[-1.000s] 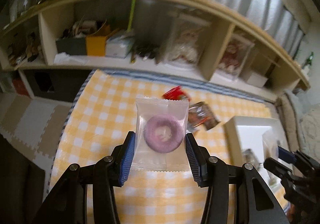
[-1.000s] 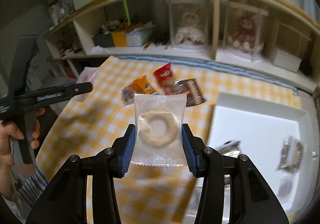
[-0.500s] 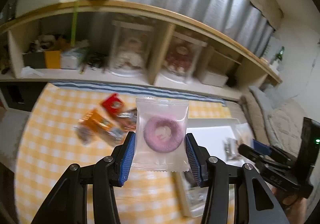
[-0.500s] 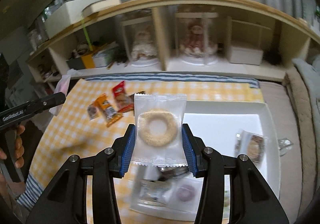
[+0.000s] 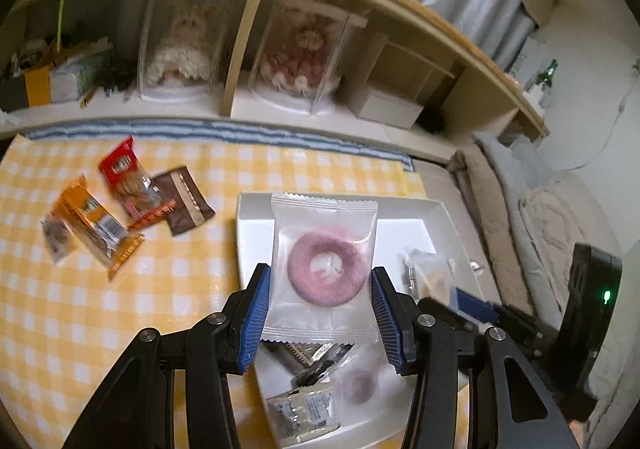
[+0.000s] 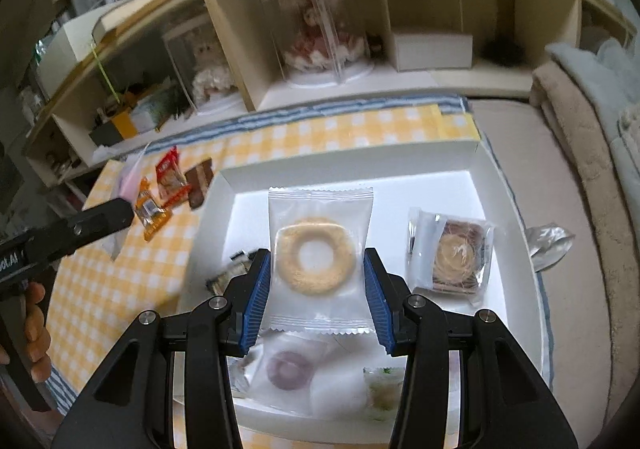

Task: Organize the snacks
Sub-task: 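Carry both ring cookie packets over the white tray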

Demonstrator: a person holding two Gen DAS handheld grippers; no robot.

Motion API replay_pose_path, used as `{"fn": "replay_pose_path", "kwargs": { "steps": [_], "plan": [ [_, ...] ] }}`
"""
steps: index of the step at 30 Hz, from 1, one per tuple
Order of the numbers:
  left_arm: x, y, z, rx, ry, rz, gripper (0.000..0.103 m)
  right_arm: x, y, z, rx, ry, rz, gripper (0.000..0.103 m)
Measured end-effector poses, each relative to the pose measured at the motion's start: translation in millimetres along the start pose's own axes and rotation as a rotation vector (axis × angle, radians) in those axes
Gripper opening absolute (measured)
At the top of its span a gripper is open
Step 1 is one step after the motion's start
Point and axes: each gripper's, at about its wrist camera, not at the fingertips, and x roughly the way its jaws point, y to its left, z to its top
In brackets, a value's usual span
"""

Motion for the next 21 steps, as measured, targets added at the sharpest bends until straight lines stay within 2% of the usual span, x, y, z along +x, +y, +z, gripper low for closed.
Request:
{"fn": "replay_pose_path", "kwargs": {
  "steps": [9,14,21],
  "plan": [
    [52.5,0.1,19.0,-0.054,0.030,-0.010,0.048,31.5,-12.0,-16.3,0.033,0.084,0.022,0.046],
    [68.4,1.9,19.9,-0.063,0.048,0.013,0.048,40.9,-21.0,-25.0,0.033,0.125,-0.001,0.046],
    [98.0,8.1,29.9,-0.082,0.062,0.048,0.048,41.3,-30.1,-28.1,0.045,0.137,-0.003,0.046]
  ]
}}
